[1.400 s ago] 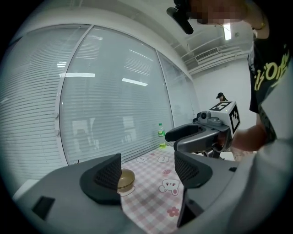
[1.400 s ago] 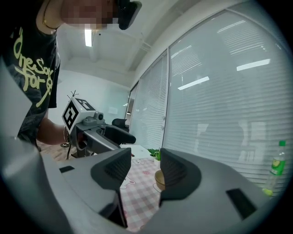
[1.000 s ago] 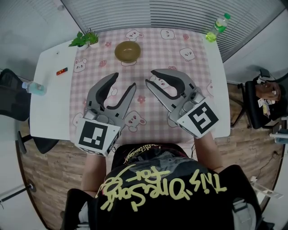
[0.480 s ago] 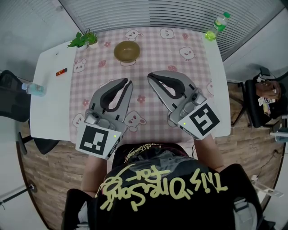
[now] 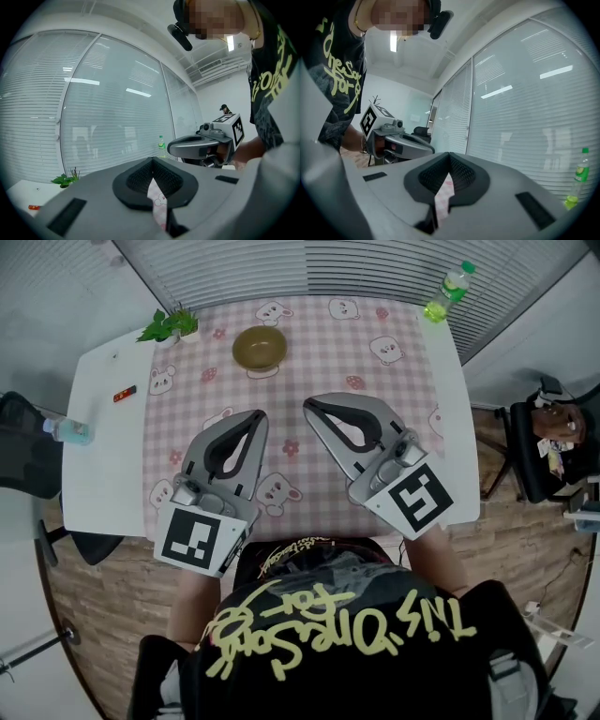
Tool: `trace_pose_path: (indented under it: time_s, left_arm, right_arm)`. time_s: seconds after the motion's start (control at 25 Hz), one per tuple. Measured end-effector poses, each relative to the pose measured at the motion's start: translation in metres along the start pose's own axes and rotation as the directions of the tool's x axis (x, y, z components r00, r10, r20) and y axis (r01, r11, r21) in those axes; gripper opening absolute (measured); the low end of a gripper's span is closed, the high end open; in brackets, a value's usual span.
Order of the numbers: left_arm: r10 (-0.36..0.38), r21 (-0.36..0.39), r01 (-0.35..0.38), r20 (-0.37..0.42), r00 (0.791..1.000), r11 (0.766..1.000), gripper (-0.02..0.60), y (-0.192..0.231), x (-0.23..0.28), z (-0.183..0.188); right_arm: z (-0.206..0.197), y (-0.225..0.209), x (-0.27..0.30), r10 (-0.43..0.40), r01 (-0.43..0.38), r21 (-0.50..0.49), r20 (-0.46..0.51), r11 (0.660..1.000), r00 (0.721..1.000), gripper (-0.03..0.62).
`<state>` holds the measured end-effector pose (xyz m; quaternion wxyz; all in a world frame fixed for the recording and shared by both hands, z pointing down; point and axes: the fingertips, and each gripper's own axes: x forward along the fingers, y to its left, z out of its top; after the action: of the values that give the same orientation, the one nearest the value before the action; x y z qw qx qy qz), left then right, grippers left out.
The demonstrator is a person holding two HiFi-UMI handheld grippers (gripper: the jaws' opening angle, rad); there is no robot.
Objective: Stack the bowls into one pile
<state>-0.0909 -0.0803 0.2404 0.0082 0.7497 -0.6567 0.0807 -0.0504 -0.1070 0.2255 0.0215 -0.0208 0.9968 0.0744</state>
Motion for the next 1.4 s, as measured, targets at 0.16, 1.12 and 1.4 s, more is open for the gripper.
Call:
trace_pose_path:
  time_s: [0.16, 1.12, 1.4]
  left_arm:
    - [-0.001, -0.001, 0.001, -0.009, 1.0, 1.0, -0.003, 0.0, 0.002, 0.0]
    - [-0.014, -0.008, 0.014, -0.031, 0.999, 1.0, -0.003, -0.003, 0.012, -0.012]
    - [-0.019, -0.006, 0.019, -0.036, 0.999, 1.0, -0.003, -0.004, 0.017, -0.012]
  right_arm:
    - [0.005, 0.001, -0.002, 0.009, -0.009, -0.002, 0.016, 1.0, 1.0, 0.003]
    - [-0.003, -0.012, -0.006, -0.036, 0.035, 0.094, 0.014, 0.995, 0.999, 0.003]
    - [-0.005, -0.014, -0.007, -0.036, 0.035, 0.094, 0.008, 0.995, 0.999, 0.002]
